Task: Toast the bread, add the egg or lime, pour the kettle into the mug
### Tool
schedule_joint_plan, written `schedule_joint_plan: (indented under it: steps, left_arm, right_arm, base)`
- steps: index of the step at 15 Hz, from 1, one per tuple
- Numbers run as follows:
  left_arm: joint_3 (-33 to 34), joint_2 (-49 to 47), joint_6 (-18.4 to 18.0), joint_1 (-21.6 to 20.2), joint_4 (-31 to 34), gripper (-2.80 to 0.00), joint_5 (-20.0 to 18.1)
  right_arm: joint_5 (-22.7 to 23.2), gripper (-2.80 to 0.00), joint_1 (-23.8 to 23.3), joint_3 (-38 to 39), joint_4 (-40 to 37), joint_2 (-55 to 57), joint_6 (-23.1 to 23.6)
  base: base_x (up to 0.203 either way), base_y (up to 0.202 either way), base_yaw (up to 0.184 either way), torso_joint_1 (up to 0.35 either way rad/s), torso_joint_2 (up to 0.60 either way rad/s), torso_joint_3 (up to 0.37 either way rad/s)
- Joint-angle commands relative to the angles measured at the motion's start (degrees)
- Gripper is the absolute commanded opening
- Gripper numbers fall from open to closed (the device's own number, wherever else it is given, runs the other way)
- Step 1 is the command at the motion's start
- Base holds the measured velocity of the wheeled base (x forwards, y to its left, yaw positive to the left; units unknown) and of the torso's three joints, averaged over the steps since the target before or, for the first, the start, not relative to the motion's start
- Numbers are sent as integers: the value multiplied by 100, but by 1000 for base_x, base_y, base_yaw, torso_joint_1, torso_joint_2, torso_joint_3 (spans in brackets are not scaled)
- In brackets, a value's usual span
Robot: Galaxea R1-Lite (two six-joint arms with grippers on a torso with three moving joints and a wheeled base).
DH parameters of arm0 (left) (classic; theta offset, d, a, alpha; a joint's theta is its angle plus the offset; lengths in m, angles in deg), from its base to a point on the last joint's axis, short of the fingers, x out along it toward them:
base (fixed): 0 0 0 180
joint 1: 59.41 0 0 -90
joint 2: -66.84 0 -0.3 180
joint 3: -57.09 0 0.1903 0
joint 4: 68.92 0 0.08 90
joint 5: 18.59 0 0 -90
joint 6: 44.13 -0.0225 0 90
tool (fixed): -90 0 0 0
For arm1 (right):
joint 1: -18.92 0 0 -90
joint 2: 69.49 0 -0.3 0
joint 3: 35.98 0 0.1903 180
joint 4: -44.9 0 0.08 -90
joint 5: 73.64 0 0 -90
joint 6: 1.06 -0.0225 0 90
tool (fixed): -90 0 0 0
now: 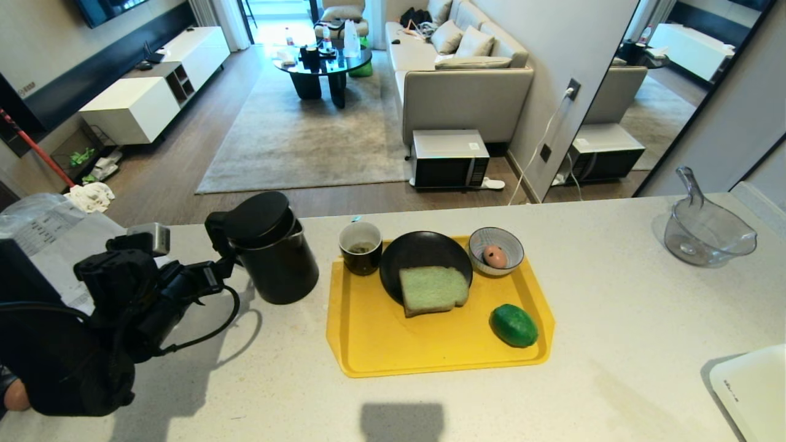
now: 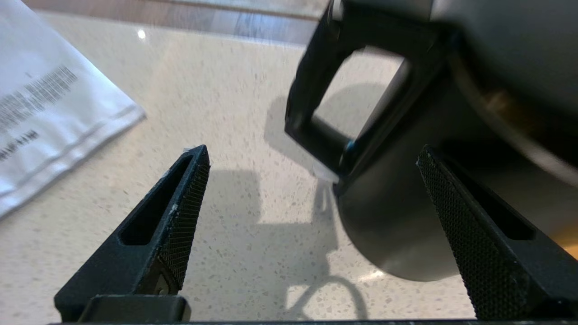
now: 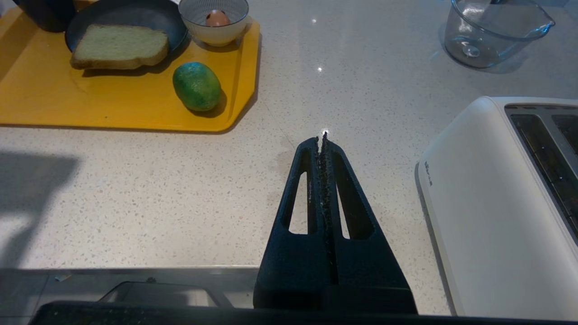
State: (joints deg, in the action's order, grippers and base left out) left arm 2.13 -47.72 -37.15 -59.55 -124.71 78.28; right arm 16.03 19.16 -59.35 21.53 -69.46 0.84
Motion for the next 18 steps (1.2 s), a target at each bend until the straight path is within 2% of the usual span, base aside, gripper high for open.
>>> schedule_joint_plan:
  steps: [1,9,12,13,15,16,18]
  left_arm:
    - [240,711,-18,20,-47,-280,16]
    - [760,2559,-339,124,144,-280,-54]
    - [263,2845,-339,110,438,-280,-120]
    - [-57,2961,-334,67,820,-280,-248]
    - [-963,3179,-308,-59,2042,-280,-526]
    - [-1439,3273,-259,-106,2796,-280,-638]
    - [-2391,3474,27,-157,4879,-280,-917]
  right_arm:
    - [-2,-280,2,0,0,-2,3]
    - [-2,-280,2,0,0,-2,3]
    - [-2,-280,2,0,0,-2,3]
    - [-2,-280,2,0,0,-2,3]
    - [-2,-280,2,0,0,-2,3]
    - [-2,-280,2,0,0,-2,3]
    - [-2,-280,2,0,0,-2,3]
  base:
    - [0,0,0,0,0,0]
    - [0,0,0,0,0,0]
    - [0,0,0,0,0,0]
    - [0,0,0,0,0,0]
    - [0,0,0,0,0,0]
    - [0,0,0,0,0,0]
    - [0,0,0,0,0,0]
